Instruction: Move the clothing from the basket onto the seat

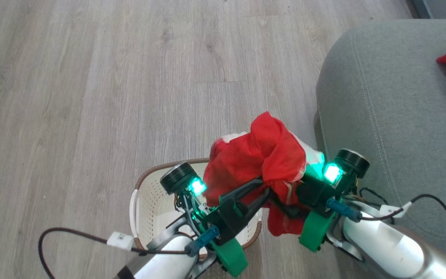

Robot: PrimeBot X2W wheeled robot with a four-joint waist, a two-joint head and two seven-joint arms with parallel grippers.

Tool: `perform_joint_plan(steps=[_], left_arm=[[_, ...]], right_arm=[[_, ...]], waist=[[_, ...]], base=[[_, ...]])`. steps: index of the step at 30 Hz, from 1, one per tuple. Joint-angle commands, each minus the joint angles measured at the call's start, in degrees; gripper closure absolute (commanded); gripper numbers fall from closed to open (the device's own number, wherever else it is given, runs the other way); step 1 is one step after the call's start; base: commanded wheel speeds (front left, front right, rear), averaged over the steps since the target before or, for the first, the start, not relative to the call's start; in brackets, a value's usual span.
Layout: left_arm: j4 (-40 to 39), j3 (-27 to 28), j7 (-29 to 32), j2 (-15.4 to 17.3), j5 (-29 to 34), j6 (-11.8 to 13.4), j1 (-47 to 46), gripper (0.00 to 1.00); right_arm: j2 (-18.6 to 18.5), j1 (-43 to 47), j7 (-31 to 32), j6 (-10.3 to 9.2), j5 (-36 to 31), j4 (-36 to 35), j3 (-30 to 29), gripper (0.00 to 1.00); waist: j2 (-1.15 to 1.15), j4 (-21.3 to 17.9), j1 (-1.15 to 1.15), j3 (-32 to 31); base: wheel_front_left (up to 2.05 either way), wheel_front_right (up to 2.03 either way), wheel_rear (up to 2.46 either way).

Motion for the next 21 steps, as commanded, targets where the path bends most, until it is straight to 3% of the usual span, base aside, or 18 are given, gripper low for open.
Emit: perform_joint_plan(steps=[1, 14, 16, 17, 18, 19, 21], left_arm=[[-1.68, 1.98, -0.55, 0.30, -0.68, -0.21, -2.78, 1.00], [-0.46, 3.88, -0.55, -0.10, -1.94, 0.52, -1.67, 1.00], [-0.43, 4.41, -0.55, -0.24, -1.91, 1.09, -1.45, 0.62], [-0.40, 4.61, -0.55, -0.30, -1.86, 1.31, -1.39, 0.51], [-0.43, 4.88, -0.55, -0.37, -1.82, 1.61, -1.36, 0.29], [-0.59, 5.18, -0.55, -0.44, -1.77, 1.93, -1.35, 0.00], [-0.67, 5.64, -0.55, -0.56, -1.88, 2.19, -1.25, 0.00]], right_arm=[[0.44, -1.06, 0.04, -0.02, 1.10, -1.62, -0.90, 1.00], [1.61, 2.25, 0.04, -0.02, 0.41, -5.01, -7.71, 1.00], [1.74, 2.65, 0.04, -0.02, -0.36, -5.35, -8.77, 1.00], [1.79, 2.83, 0.04, -0.02, -0.83, -5.47, -9.42, 1.00], [1.86, 3.02, 0.04, -0.02, -1.32, -5.58, -10.13, 1.00], [1.95, 3.19, 0.04, -0.02, -1.76, -5.72, -10.81, 1.00], [2.14, 3.56, 0.04, -0.02, -2.72, -6.07, -12.16, 1.00]], waist=[[0.00, 0.15, 0.00, 0.08], [0.00, 0.09, 0.00, 0.36], [0.00, -0.02, 0.00, 0.35], [0.00, -0.09, 0.00, 0.34], [0.00, -0.15, 0.00, 0.35], [0.00, -0.19, 0.00, 0.38], [0.00, -0.29, 0.00, 0.42]], base=[[0.00, 0.00, 0.00], [0.00, 0.00, 0.00], [0.00, 0.00, 0.00], [0.00, 0.00, 0.00], [0.00, 0.00, 0.00], [0.00, 0.00, 0.00], [0.00, 0.00, 0.00]])
